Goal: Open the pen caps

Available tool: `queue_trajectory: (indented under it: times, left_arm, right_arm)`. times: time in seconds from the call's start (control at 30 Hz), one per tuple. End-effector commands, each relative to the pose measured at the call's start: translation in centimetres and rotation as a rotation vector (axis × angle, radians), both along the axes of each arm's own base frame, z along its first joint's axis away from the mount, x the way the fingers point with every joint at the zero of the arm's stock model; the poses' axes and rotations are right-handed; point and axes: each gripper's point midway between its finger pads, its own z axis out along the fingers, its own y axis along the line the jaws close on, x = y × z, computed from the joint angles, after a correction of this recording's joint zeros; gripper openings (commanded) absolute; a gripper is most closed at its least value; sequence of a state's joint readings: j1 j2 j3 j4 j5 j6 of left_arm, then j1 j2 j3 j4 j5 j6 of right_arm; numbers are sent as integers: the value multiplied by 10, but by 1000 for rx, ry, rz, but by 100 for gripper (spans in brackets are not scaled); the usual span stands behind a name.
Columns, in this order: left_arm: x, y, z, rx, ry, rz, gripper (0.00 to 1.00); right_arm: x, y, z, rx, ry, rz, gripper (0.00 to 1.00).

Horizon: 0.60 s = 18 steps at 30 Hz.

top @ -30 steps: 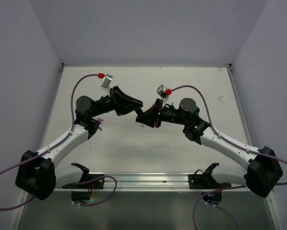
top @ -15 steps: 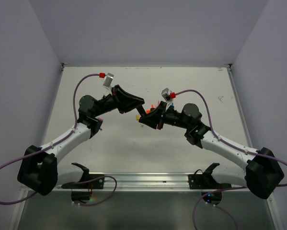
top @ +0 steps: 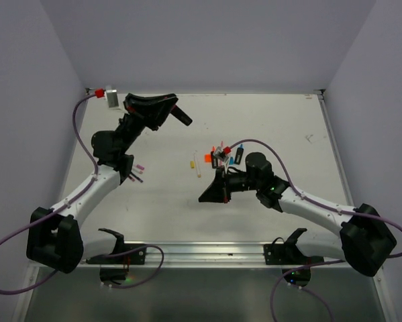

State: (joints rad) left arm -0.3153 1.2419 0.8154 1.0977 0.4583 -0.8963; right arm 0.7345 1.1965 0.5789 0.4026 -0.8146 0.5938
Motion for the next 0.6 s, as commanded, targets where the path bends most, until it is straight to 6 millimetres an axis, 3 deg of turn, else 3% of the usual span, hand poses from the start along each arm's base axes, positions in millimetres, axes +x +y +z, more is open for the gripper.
queue_trajectory:
  times: [0.0, 0.07, 0.1, 0.17, 0.2, 0.23, 0.3, 0.33, 0.4, 0.43, 0.5, 0.57]
  left_arm:
    - [-12, -1, 20, -3, -85, -15, 0]
    - [-14, -7, 10, 39, -55, -46, 0]
    - [-16, -11, 0, 77, -17, -71, 0]
    - [-16, -13, -12, 125, 17, -77, 0]
    - [-17, -15, -27, 163, 72, -90, 0]
    - [-18, -16, -33, 187, 84, -94, 0]
    - [-23, -19, -49, 224, 138, -129, 0]
    - [-25, -20, -53, 232, 155, -144, 0]
    - [-33, -24, -64, 261, 187, -194, 0]
    - [-36, -25, -67, 264, 203, -212, 0]
    - [-44, -27, -74, 278, 225, -250, 0]
    - [-48, -28, -80, 296, 248, -276, 0]
  right_arm:
    - [-9, -4, 13, -22, -2, 46, 0]
    - [-1, -6, 26, -33, -82, 15, 0]
    - [5, -8, 23, -67, -86, -28, 1]
    - [14, -12, 41, -60, -170, -69, 12]
    - [21, -16, 42, -89, -182, -116, 18]
    - [28, -17, 55, -82, -239, -141, 29]
    - [38, -24, 66, -104, -288, -215, 42]
    - [44, -26, 79, -98, -338, -238, 57]
    - [50, -32, 92, -101, -384, -281, 69]
    - [54, -33, 104, -98, -435, -298, 80]
    - [57, -34, 113, -89, -486, -300, 84]
    - [58, -33, 124, -67, -521, -300, 96]
